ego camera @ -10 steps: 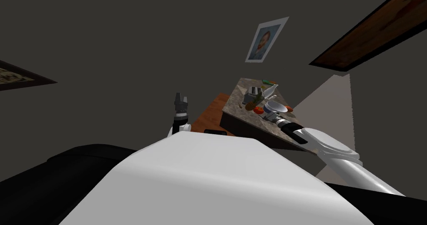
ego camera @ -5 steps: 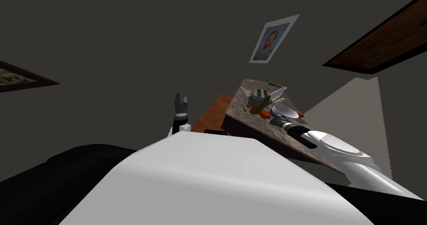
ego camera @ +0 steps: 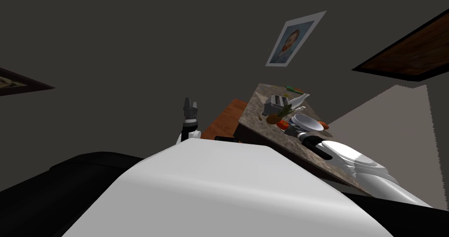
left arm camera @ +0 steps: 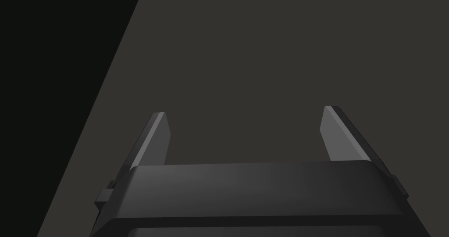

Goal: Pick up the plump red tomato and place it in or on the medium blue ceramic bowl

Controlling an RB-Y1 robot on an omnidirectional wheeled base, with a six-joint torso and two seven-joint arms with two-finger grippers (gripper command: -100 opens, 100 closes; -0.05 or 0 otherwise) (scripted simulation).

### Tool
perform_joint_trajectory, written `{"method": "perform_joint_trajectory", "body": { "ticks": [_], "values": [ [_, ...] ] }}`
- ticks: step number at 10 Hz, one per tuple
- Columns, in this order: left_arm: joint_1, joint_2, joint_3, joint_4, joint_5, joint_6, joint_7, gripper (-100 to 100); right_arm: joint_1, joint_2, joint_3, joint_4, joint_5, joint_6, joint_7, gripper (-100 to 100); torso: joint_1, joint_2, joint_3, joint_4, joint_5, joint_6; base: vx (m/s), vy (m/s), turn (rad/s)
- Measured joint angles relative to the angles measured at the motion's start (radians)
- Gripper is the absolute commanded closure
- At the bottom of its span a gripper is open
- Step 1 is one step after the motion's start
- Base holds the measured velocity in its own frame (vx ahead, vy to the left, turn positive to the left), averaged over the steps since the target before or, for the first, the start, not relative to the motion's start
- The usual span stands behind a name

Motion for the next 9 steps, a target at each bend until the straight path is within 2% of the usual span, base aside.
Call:
{"method": "perform_joint_trajectory", "body": {
  "ticks": [1,5,6,7,8,9],
  "values": [
    [0.000,0.000,0.000,0.000,0.000,0.000,0.000,0,0.000,0.002,0.001,0.000,0.001,0.003,0.001,100,0.000,0.001,0.000,0.000,0.000,0.001,0.002,0.000,-0.011],
    [0.000,0.000,0.000,0.000,0.000,0.000,0.000,0,0.000,0.002,0.001,0.000,0.000,0.003,0.001,100,0.002,0.003,0.002,0.001,0.001,0.000,0.000,0.000,0.000],
    [0.000,0.000,0.000,0.000,0.000,0.000,0.000,0,0.000,0.002,0.001,0.000,0.000,0.003,0.001,0,0.002,0.003,0.002,0.001,0.001,0.001,0.000,0.000,0.000],
    [0.000,0.000,0.000,0.000,0.000,0.000,0.000,0,0.000,0.002,0.001,0.000,0.000,0.003,0.001,100,0.002,0.004,0.002,0.001,0.001,0.001,0.000,0.000,0.000],
    [0.000,0.000,0.000,0.000,0.000,0.000,0.000,0,0.000,0.002,0.001,0.000,0.000,0.003,0.001,0,0.002,0.004,0.002,0.001,0.001,0.001,0.000,0.000,0.000],
    [0.000,0.000,0.000,0.000,0.000,0.000,0.000,0,0.000,0.002,0.001,0.000,0.000,0.003,0.001,100,0.002,0.004,0.002,0.001,0.001,0.001,-0.066,0.064,-0.107]
  ]
}}
